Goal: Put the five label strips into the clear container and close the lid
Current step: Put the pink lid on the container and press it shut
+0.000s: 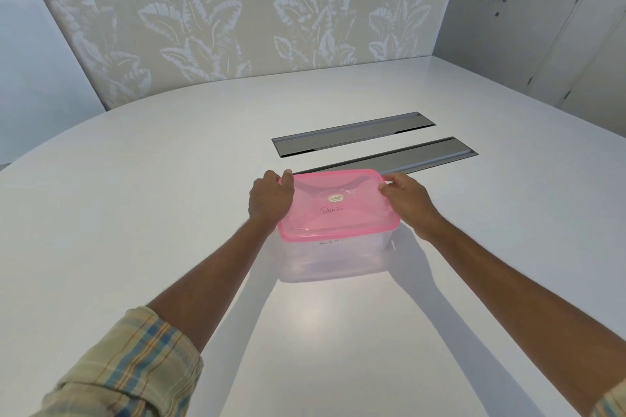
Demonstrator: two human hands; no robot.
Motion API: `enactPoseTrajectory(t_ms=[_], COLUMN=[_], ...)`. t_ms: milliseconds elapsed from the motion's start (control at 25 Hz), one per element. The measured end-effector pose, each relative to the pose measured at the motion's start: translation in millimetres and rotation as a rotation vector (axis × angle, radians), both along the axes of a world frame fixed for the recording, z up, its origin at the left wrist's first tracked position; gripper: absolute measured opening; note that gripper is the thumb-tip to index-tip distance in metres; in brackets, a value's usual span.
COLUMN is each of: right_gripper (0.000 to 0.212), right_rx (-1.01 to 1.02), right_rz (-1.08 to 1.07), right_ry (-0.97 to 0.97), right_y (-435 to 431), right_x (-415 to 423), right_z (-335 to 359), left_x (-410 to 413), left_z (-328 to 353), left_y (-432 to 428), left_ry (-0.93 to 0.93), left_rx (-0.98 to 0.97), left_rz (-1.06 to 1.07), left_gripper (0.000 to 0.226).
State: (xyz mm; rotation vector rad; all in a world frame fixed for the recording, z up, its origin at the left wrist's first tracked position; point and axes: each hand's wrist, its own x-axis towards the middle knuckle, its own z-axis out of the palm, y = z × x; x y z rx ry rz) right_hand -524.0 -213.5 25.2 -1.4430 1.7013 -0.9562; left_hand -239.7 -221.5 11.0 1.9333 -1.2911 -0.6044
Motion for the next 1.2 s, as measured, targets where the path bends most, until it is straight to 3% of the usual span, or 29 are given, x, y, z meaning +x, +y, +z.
enactPoseTrajectory(t_ms=[160,360,560,720,960,1120,1200], right_gripper=[0.027,0.050,0.060,0.063,0.072,0.060,0.045], right_rx=[-0.147,-0.161,-0.125,-0.091,0.012,0.050,0.053], right_rz=[0.099,0.062,0.089,0.169,0.085,0.072,0.093], right_ry=[0.313,0.627,0.812,0.851,0.807,0.731,0.573], right_y=[-34,-70,-96,-105,-103,-99,-103], right_x=[19,32,35,35,32,34,34], right_z=[4,4,1,1,-1,4,4], left_x=[-2,-2,3,11,10,9,8], left_z=[1,7,11,3,-3,-2,-2], left_y=[-4,-14,-41,-52,-51,-48,-48], left_ry=[-0.136,-0.329,-0.376,-0.356,-0.332,-0.323,-0.323], left_rx=[-0.025,0.002,0.079,0.168,0.151,0.154,0.157], left_rz=[0.008,-0.018,-0.014,-0.066,-0.046,-0.035,-0.025], left_gripper=[0.050,0.043,0.043,0.056,0.046,0.047,0.047])
